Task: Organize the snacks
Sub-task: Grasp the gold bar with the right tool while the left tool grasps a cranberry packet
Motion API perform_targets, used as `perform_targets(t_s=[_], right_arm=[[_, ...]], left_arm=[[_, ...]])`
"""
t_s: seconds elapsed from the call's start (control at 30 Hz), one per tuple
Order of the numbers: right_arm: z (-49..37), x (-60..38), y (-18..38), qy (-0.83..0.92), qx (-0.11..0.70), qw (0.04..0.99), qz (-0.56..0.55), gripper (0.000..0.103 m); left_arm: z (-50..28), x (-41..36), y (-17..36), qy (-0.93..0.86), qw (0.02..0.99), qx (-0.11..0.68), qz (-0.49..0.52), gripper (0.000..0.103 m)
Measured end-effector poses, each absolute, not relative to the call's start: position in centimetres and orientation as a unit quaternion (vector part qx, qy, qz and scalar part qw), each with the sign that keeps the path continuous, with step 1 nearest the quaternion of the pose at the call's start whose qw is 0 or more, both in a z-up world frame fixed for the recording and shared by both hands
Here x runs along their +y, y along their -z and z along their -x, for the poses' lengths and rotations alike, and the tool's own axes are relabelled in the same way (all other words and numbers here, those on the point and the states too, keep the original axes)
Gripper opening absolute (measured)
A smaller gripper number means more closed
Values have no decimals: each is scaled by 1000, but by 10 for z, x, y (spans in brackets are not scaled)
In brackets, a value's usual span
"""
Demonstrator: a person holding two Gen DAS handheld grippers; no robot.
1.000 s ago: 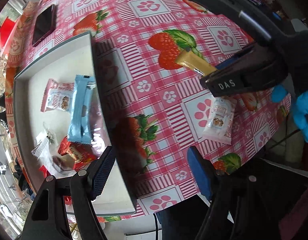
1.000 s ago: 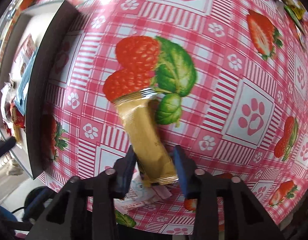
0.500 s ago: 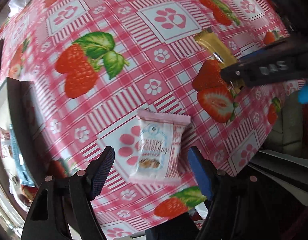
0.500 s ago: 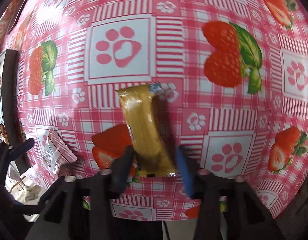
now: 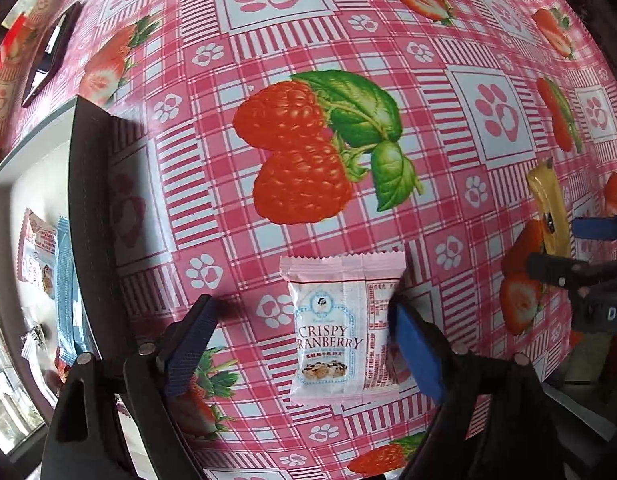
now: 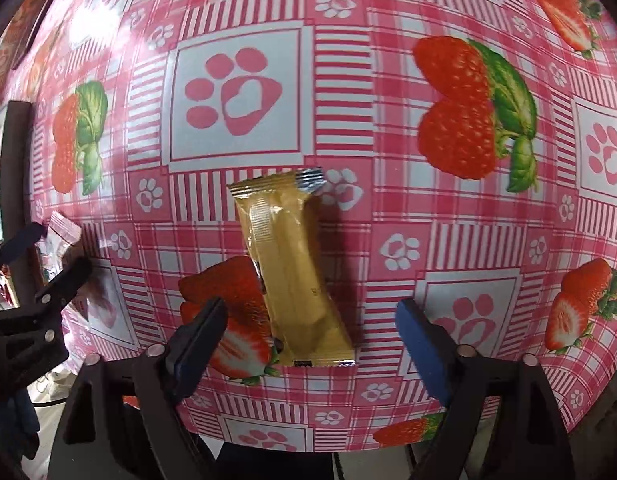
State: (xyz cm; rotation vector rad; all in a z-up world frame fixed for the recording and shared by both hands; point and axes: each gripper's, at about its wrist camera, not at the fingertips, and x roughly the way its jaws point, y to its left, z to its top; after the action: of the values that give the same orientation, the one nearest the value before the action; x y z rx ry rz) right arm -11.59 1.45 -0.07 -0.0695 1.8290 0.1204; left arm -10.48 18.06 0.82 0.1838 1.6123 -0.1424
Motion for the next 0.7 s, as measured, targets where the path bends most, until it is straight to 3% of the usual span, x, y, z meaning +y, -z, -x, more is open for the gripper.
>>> perform_targets(t_s=[0.1, 0.7], right_arm=[[119, 31, 1, -48, 792, 606, 46, 102], [115, 47, 13, -49, 797, 599, 58, 103]], left_arm=[[111, 171, 5, 64, 679, 725, -92, 103], [116, 193, -7, 58, 681, 725, -85, 103]])
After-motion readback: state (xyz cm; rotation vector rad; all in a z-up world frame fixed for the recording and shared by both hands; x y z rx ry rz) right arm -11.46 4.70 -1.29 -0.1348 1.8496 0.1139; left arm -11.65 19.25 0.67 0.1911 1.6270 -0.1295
